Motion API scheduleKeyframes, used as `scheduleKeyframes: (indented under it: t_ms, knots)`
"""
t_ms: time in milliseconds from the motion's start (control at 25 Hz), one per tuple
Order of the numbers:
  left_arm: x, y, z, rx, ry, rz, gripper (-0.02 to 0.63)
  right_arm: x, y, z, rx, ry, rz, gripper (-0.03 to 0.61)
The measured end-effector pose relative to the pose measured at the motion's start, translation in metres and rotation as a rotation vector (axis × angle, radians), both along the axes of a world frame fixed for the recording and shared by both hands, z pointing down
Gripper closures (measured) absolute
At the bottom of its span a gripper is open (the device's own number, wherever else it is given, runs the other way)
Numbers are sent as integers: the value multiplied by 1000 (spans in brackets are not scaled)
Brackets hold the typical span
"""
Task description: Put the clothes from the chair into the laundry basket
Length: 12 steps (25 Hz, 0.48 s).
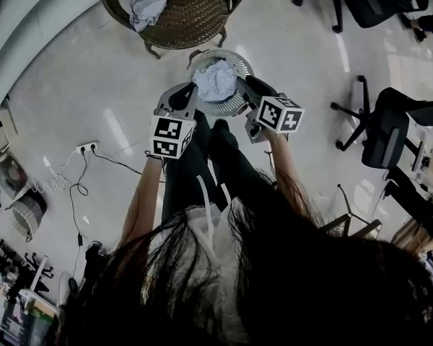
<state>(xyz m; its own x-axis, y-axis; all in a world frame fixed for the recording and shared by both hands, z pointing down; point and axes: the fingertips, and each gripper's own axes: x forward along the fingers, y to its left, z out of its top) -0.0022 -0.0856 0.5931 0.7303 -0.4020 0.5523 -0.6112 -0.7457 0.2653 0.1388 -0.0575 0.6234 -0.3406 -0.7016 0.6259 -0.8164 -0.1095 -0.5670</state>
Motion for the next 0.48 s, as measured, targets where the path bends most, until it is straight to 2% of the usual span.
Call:
scheduleKeyframes:
  t_ms: [200,480]
  knots:
    - [-15,14,-27,42,-17,-24,591,-14,5,-53,90,-23,-45,434]
    - [-34,26,-78,93,10,-153,591,-24,20,-113,194,-18,-97,450]
